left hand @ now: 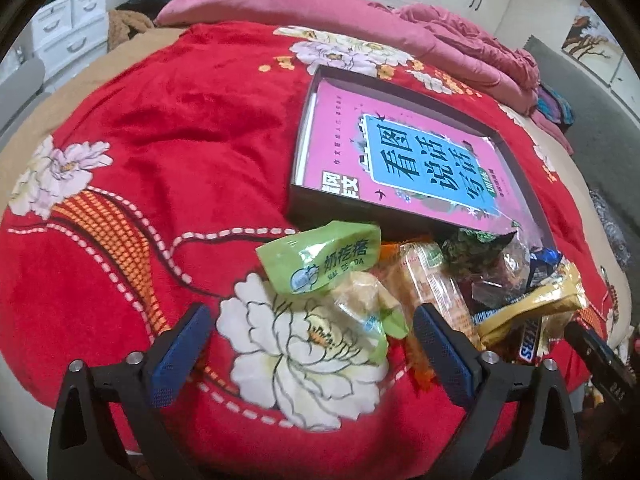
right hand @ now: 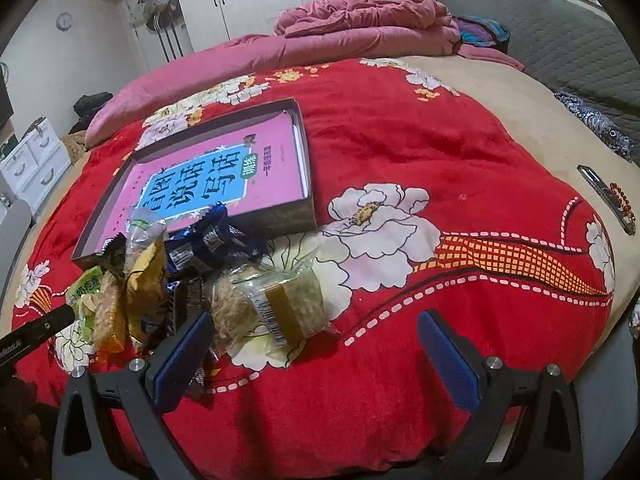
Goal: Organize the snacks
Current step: 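Grasp the green candy bag with the left gripper while the right gripper grasps a clear cake packet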
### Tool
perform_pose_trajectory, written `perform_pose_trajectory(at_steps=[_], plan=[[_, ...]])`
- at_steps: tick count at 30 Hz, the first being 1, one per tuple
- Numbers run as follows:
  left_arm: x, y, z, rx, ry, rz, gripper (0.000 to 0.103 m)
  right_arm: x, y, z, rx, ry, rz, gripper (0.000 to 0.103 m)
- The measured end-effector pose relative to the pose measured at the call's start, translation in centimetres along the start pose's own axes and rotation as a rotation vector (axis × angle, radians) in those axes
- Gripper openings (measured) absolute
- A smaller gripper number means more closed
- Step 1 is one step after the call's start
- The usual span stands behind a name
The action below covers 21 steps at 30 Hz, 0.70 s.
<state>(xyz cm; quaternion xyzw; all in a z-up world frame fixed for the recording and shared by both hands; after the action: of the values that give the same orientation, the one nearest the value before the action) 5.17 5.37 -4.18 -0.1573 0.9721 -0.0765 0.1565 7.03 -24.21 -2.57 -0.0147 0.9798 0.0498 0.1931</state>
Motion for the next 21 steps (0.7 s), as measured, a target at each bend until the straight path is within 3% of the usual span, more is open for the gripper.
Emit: perform_pose_trajectory(at_steps=[3, 5, 9, 15, 19, 21], plan=[[-0.4, -0.3, 0.6, 0.003, 0.007, -0.001, 0.097, -0.1, -0.1, 0.4, 0.006, 0.014, -0.001, 0.099], [-0.7, -0.5, 0.9, 0.016, 0.011, 0.001, 0.094, -0.3, -0.2, 0.7, 0.004, 0.031, -0.003, 0.088], [-1.1, -1.1, 1.9, 0.036, 0.044, 0.003, 0.078, -0.6, 0.1, 1.8, -0.001, 0.066, -0.036, 0.073], [-1.1, -1.7, 2.3, 0.034, 0.044, 0.022, 0.071, -1.0, 0.5, 2.0, -0.048, 0.067, -0.065, 0.055], [-1.3, -2.1, 2.7, 0.026, 0.055, 0.039, 0.065, -1.5, 0.7, 1.7, -0.075, 0.047, -0.089, 0.038], [-1.4, -2.2, 3.0, 0.025, 0.066, 0.045, 0.061, -1.7, 0.8, 1.6, -0.082, 0.041, -0.09, 0.038]])
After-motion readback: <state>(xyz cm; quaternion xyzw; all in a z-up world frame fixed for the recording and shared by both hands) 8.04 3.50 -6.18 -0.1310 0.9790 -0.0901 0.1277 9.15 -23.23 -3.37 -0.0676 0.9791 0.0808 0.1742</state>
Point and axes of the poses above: each gripper's, at about its wrist camera, not at the fingertips, and z roughly the way its jaws point, y to its left, x to its underside, the point moved 1 cm from there along z, roughly the way its jaws point, and after that the axes turned 15 degrees about y, right-handed, at the moved point
